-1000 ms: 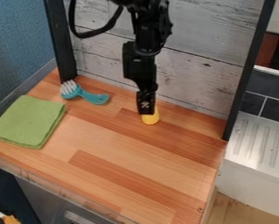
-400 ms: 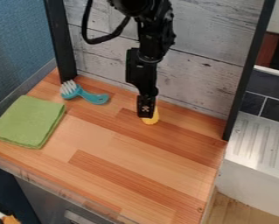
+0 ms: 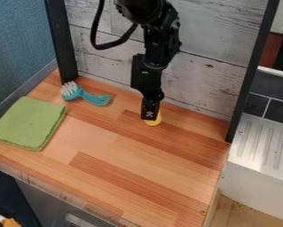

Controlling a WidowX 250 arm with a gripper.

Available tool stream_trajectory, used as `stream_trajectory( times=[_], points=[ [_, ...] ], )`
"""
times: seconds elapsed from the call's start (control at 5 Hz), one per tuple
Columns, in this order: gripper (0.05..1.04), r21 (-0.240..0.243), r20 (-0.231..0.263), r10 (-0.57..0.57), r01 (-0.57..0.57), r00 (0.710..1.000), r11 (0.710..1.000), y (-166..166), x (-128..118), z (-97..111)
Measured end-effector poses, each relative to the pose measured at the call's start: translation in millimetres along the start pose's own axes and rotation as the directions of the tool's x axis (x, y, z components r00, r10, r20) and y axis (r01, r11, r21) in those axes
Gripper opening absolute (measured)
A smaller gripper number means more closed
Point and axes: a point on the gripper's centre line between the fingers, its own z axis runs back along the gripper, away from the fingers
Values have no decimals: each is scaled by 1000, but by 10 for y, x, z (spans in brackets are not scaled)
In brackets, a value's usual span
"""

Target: Moved yellow object to lower right corner.

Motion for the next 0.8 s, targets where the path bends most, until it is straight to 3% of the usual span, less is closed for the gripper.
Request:
stream_trajectory(
  times=[0.2,0.6,0.8],
  points=[
    [464,0,2,4,-4,1000,1000,23,10,-20],
    [464,-3,16,0,1,1000,1000,86,31,-23],
    [464,-29,2,8,-8,1000,1000,129,75,172]
  ],
)
